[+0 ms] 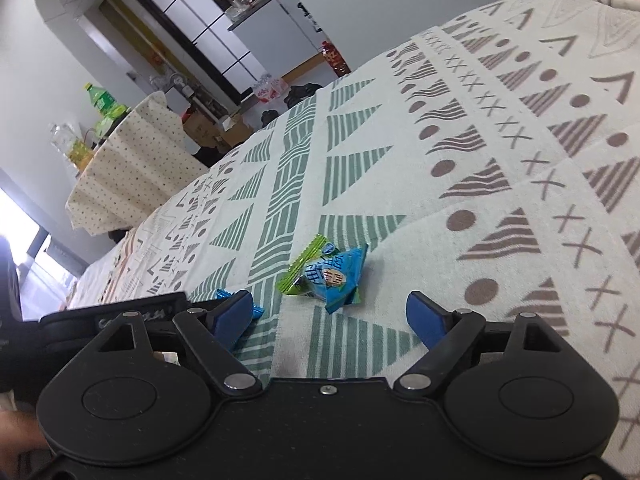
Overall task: Organize snacks
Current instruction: 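Close left tool on blue pack while right tool grasps green-blue candy pack, then carry both packs over the cardboard box and open both tools to drop them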
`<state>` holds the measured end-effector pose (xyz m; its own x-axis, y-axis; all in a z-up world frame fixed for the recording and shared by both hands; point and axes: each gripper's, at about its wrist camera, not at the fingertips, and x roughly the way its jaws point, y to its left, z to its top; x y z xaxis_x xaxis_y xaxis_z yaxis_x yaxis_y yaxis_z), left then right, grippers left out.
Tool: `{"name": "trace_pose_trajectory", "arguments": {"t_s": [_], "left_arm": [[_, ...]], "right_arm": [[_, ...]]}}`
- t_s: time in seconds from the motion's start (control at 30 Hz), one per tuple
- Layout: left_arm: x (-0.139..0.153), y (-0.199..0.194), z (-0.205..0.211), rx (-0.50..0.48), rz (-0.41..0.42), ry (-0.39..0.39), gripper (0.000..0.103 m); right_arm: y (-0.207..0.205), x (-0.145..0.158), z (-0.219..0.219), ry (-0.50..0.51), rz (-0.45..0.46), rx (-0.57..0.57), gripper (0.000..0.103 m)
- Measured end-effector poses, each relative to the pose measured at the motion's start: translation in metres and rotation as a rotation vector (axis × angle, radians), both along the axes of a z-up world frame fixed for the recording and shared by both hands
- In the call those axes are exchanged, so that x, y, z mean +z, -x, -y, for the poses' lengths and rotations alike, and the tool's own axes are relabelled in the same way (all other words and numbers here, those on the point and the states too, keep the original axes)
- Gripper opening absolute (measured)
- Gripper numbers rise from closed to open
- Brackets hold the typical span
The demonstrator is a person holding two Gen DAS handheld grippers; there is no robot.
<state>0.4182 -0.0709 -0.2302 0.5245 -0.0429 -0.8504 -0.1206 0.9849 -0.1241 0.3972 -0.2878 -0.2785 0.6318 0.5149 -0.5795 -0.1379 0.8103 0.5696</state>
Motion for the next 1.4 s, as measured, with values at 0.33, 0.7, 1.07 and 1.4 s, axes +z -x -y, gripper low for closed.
{"name": "trace_pose_trajectory", "arguments": {"t_s": [0.33, 0.7, 1.07, 1.4], "left_arm": [[0.003, 0.007, -0.005, 0.018, 0.012, 0.033, 0.033], [0.004, 0.017, -0.009, 0.027, 0.009, 0.020, 0.033], [0.011, 0.022, -0.009, 0.055, 0.017, 0.030, 0.032], [0.042, 0.056, -0.009, 0.053, 0.051, 0.063, 0.032]], "right_arm": [[-0.013, -0.001, -0.007, 0.007, 0.017, 0.008, 0.084], [-0.023, 0.000, -0.028, 0.090, 0.050, 0.052, 0.084], [-0.017, 0.004, -0.036, 0.256, 0.089, 0.072, 0.047], [0.012, 0.013, -0.019, 0.275, 0.051, 0.028, 0.029]]}}
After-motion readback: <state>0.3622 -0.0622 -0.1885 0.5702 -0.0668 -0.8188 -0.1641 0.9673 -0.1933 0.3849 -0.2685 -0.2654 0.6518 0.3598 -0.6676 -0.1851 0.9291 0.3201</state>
